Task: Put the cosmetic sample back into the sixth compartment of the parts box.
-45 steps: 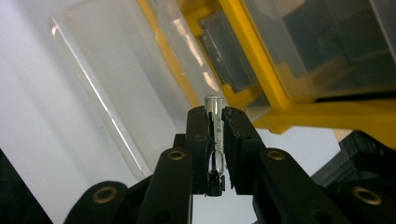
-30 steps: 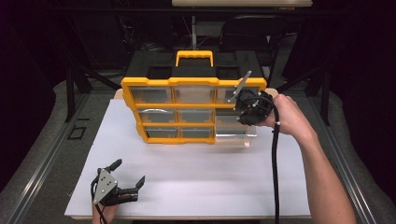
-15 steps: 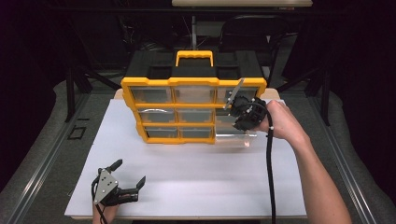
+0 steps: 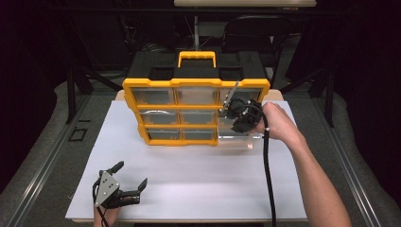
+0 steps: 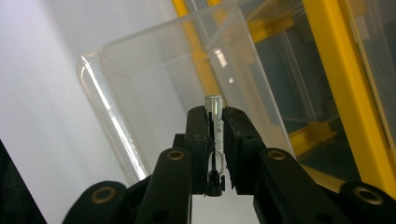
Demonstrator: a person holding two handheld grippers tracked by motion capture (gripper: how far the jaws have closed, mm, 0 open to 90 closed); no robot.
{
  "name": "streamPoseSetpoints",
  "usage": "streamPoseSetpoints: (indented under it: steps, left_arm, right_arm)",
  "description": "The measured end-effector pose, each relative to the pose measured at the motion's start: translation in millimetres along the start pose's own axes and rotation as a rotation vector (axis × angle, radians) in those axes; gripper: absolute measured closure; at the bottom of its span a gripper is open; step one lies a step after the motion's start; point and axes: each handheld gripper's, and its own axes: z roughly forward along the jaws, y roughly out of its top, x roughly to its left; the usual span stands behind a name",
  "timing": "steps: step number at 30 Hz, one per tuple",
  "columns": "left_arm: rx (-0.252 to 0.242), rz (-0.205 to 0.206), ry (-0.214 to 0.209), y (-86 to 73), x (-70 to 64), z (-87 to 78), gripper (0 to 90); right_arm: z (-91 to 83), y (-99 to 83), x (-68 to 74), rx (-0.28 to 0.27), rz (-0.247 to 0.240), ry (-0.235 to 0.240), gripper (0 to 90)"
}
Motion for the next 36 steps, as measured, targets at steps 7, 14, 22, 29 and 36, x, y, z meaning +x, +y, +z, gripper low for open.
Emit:
streamPoseSetpoints:
  steps: [7,14,22,29,36]
  left_arm:
    - [-0.001,-0.006,-0.005,-0.4,1.3,3.6,0.0]
    - [-0.001,-0.006,0.004,-1.1,2.1,-0.9,0.0]
    - [-0.001,-0.007,0.008,-1.1,0.8,-2.6,0.0]
    - [-0.002,0.000,0.007,-1.1,0.9,-2.9,0.0]
    - [0.001,0.000,0.006,-0.8,0.2,-1.6,0.0]
  right_arm:
    - [-0.1,-1.4,-0.3,-0.020,0.023,0.003,69.5]
    - [-19.0,-9.8,-5.3,-0.097,0.067,-0.029,52.4]
    - [-39.0,-31.4,-16.2,-0.118,0.133,-0.078,29.4]
    - [-46.8,-56.5,-23.2,-0.152,0.214,-0.122,16.0]
    - [-48.3,-80.4,-25.4,-0.160,0.259,-0.158,11.7]
